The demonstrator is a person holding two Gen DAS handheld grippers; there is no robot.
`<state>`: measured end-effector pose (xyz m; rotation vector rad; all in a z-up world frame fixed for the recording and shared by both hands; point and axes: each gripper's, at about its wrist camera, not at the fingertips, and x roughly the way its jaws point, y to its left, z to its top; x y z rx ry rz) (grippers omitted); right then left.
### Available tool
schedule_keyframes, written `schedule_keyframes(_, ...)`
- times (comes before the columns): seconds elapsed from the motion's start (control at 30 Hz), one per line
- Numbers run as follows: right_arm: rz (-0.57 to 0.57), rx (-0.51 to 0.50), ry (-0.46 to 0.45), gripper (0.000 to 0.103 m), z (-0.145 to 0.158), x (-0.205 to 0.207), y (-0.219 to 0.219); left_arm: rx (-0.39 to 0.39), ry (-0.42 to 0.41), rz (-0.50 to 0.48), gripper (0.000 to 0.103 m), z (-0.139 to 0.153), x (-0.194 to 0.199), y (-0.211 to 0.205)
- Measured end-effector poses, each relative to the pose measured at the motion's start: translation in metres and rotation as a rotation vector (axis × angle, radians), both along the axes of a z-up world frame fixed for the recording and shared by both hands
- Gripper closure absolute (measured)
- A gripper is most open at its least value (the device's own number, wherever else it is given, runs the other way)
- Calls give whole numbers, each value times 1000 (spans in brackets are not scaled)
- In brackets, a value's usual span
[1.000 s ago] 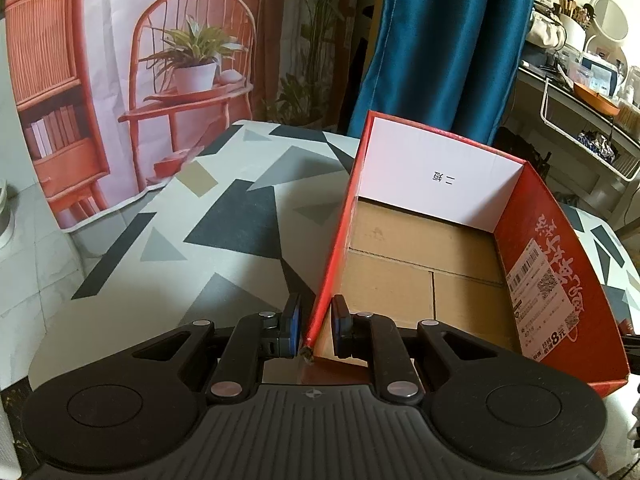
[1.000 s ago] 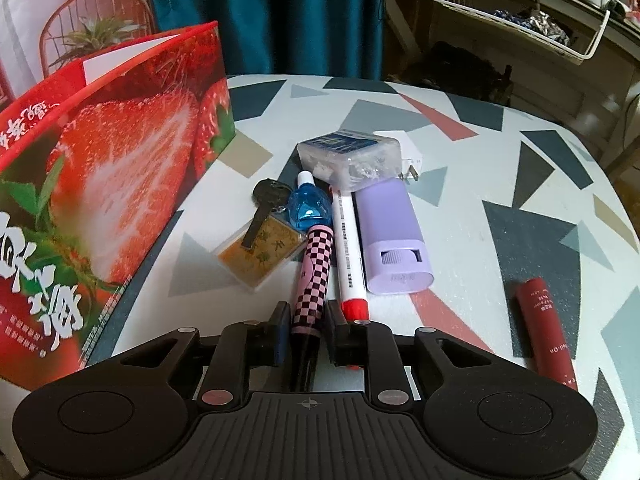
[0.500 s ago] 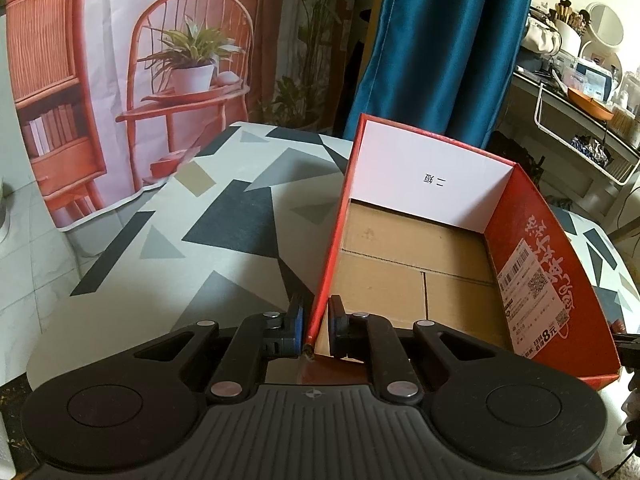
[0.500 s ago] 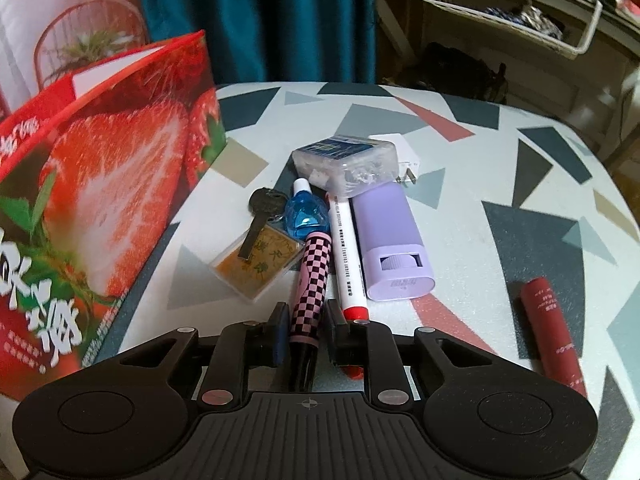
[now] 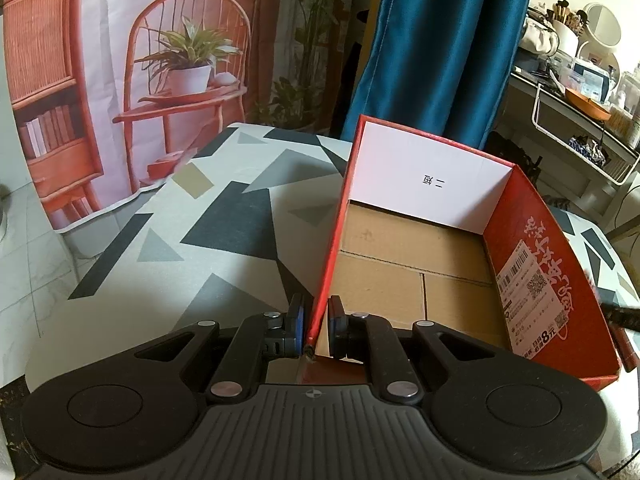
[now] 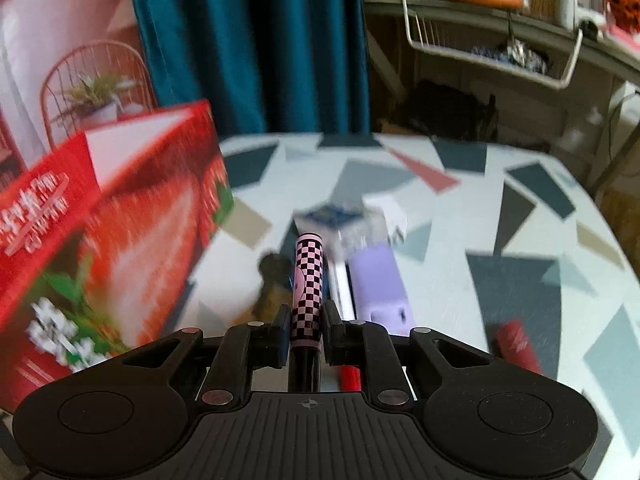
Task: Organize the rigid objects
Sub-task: 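Carry the checkered pen into the red box and release it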
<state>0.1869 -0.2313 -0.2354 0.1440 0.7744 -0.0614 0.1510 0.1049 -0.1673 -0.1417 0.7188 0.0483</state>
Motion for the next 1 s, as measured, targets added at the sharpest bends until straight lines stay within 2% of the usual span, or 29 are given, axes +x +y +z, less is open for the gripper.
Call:
schedule_keyframes(0.13, 60, -14, -95, 88, 39, 9, 9, -12, -5, 2, 91, -1, -1, 1)
schedule_keyframes(0.23, 150, -36, -177, 88, 70, 24, 29, -14, -6, 4, 91, -1, 0, 1)
schedule_keyframes(0.37, 291, -83, -227, 88, 92, 48, 66, -13, -5, 4, 91, 0, 0, 1)
schedule_keyframes(0.5, 422, -148, -192, 88, 84, 75, 105, -17, -2, 2, 91, 1, 0, 2)
schedule_keyframes(0.6, 470, -173, -171, 88, 77, 90, 120, -10, -3, 0, 91, 0, 0, 2)
schedule_keyframes(0.83, 487, -248, -62, 89, 51, 100, 127, -8, -6, -4, 91, 0, 0, 3)
schedule_keyframes(1.0, 477, -251, -51, 88, 45, 92, 123, -22, -9, -24, 91, -2, 3, 1)
